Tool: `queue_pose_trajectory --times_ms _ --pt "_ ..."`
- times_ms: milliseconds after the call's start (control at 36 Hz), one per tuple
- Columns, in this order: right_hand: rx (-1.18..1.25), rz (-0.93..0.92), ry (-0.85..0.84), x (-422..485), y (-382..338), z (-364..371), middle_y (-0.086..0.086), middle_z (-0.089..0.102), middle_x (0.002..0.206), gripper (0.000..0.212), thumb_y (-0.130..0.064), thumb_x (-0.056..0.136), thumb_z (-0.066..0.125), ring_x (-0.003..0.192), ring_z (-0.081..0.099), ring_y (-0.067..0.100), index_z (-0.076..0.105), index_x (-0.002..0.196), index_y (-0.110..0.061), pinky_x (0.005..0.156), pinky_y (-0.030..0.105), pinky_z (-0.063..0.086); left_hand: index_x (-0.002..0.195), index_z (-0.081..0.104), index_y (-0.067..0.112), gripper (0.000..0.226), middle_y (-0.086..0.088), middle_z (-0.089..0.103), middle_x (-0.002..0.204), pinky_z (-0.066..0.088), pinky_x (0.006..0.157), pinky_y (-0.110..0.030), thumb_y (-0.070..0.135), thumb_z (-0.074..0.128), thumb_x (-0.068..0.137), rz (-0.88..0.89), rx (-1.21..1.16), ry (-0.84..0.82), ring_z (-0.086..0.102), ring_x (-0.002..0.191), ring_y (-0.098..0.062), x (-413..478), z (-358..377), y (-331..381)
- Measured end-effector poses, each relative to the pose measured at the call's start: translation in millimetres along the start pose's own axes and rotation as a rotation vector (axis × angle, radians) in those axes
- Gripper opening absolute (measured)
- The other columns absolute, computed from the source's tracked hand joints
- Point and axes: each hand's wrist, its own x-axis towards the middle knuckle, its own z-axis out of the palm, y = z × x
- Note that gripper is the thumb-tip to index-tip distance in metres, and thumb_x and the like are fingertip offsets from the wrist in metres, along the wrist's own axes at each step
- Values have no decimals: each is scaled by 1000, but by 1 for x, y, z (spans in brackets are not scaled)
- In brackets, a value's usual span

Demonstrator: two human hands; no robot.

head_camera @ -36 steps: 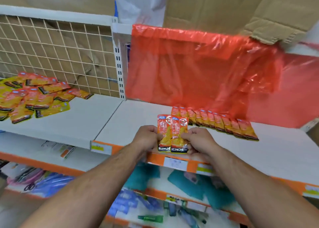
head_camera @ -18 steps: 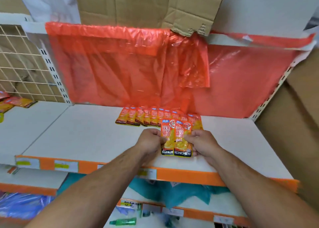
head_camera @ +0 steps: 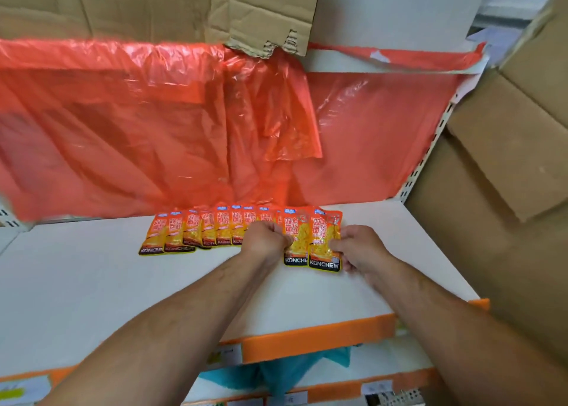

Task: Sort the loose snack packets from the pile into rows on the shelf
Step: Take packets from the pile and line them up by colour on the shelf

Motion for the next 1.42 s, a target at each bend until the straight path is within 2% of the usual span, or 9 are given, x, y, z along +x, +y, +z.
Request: queue_pose_trajectory --times_ms 167,306,500,611,778,1056,1167,1306,1417 --pt "-30 2 -5 16 0 -11 -9 49 35 21 -1 89 62 33 41 10 62 74 -16 44 24 34 54 52 15 37 -1 54 53 56 75 -35 7 77 79 -33 54 14 52 56 -19 18 15 10" --pt "-56 -9 -9 37 0 -34 -11 47 35 23 -3 90 64 34 40 11 60 71 -16 40 20 33 57 52 14 34 -4 57 58 48 61 -30 16 77 79 -23 173 42 53 59 -21 33 39 25" --pt "-127 -21 -69 70 6 -62 -5 51 43 25 -5 88 65 36 44 16 60 67 -17 39 19 33 74 71 11 13 -6 70 77 46 65 -25 24 74 77 -48 376 131 67 77 -24 43 71 40" --pt "-129 -15 -98 85 10 -71 -2 53 49 24 -6 88 65 37 44 15 61 68 -18 42 22 34 68 66 9 15 -12 71 77 45 61 -27 21 69 75 -66 455 171 69 76 -29 50 81 43" --pt "-127 -19 -140 106 16 -75 4 58 58 21 -9 88 65 41 45 18 62 69 -17 46 26 35 83 69 6 16 -13 72 86 49 64 -30 19 67 75 -56 564 192 69 81 -31 55 87 43" --pt "-134 23 -185 126 28 -73 6 56 61 17 -16 89 67 43 45 19 59 74 -13 44 23 33 86 69 5 17 -15 71 88 53 67 -33 16 64 74 -27 672 201 68 83 -33 57 93 42" --pt "-138 37 -203 130 29 -70 7 56 65 20 -17 88 67 47 44 19 56 72 -14 44 24 31 75 58 10 10 -17 69 86 43 61 -31 20 61 78 30 665 220 65 81 -35 57 89 38" --pt "-168 62 -227 132 23 -63 7 56 67 12 -18 86 68 52 46 21 59 80 -13 46 26 31 108 61 14 27 -11 62 100 47 75 -37 28 57 84 186 722 285 61 93 -34 53 76 29" --pt "-181 69 -230 134 16 -53 6 54 63 16 -17 86 68 47 42 19 56 76 -14 44 25 29 110 63 17 33 -8 60 96 48 76 -38 38 54 86 334 842 359 56 97 -32 51 65 22"
